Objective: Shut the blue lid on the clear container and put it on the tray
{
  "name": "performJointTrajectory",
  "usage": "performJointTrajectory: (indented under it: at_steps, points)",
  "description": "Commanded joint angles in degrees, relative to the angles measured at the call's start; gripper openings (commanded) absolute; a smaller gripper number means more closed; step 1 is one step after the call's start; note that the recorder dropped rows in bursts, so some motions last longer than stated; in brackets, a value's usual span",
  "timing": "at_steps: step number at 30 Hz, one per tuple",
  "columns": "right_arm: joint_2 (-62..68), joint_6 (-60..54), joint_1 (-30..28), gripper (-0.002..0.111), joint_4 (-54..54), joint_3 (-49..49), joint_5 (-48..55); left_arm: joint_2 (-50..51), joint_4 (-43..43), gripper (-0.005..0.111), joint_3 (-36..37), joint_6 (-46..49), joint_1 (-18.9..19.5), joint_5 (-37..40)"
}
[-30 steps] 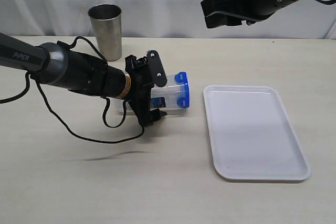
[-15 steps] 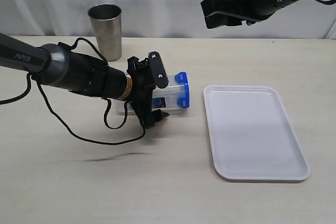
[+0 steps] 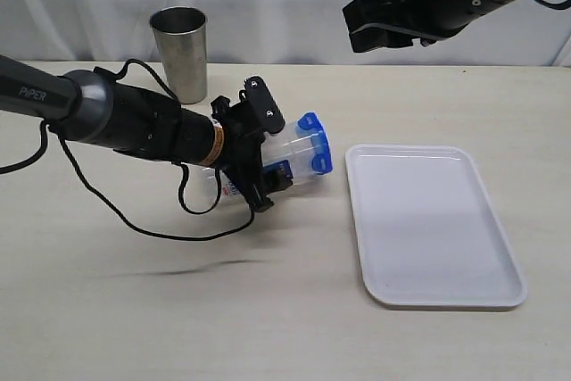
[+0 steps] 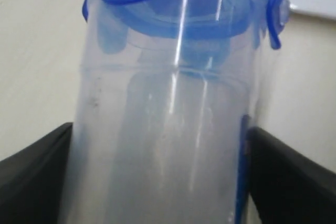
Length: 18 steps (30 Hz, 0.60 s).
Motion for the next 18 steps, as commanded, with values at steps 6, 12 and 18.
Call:
performJointTrajectory:
  at_steps: [6,12,18]
  points:
    - [-7.3,2.8,-7.6,0.035,-0.4,2.6,-3.6,-5.5,-1.4,0.0,0.2,-1.4,0.0,-21.4]
    - [-13.4,3.7,-12.3,0.012,0.5,8.8,-7.2,-5.8,-12.7,0.0,0.2,2.9,0.0,-29.4]
    - [-15.3,3.7,-12.8,0.005,1.3,9.2,-6.4,-5.3,-20.5,0.0,0.2,2.9,-0.8,-36.3]
